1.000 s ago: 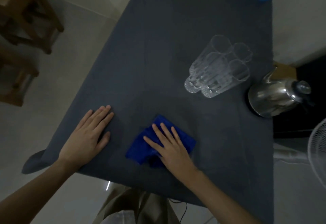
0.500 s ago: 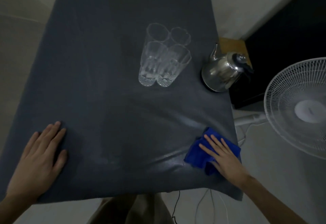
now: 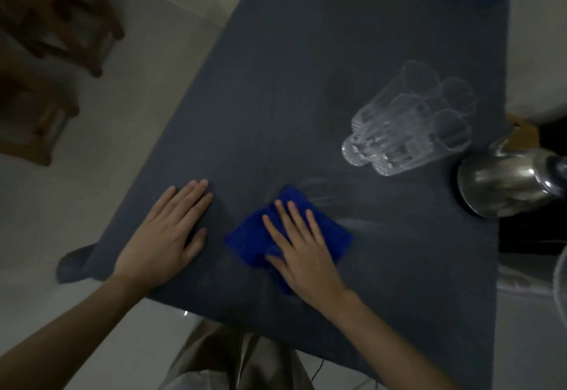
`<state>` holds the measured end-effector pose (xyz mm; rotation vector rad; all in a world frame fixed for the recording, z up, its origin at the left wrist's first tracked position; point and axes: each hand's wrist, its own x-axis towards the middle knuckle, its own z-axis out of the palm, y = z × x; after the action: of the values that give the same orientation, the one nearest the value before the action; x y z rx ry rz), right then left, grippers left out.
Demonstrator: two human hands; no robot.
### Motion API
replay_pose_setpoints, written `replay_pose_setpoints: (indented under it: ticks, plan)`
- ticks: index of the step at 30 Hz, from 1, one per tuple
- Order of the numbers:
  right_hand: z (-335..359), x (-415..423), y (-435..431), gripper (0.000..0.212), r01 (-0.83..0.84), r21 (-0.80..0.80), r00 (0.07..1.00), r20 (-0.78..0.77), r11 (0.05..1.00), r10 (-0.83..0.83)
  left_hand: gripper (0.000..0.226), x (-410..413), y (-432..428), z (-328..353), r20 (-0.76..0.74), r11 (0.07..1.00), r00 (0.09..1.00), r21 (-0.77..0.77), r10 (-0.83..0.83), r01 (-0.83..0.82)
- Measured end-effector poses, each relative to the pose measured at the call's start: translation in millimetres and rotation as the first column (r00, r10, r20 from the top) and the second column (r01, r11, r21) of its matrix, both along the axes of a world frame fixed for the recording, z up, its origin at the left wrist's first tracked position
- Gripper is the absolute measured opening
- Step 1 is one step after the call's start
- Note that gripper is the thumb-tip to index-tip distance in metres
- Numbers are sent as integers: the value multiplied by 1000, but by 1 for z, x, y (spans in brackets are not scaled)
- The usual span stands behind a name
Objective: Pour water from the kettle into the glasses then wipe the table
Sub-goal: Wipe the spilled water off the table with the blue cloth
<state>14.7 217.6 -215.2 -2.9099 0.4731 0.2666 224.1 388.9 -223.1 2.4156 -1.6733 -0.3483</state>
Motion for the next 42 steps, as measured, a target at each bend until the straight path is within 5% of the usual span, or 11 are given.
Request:
replay_pose_setpoints:
  ticks: [8,17,24,32,42]
  plan:
    - [-5,49,26,53,-89,1,994,69,996,88,60,0,-2,2,-3,999,1000,-26,-19,18]
    - [4,-154,-35,88,92,-71,994,-45,993,-95,61,-2,-5,0,-33,999,999,-28,-22,21]
    - [23,-284,-66,56,322,-105,910,-238,941,-338,71,1,-6,-7,-64,1000,998,5,4,-3]
    - [11,-227,-68,69,368,-72,907,-193,927,-375,68,0,-4,3,-58,1000,998,23,-8,9]
    - [-1,22,-61,60,-42,8,999,-4,999,42,59,1,0,1,-7,1000,1000,-21,-6,6]
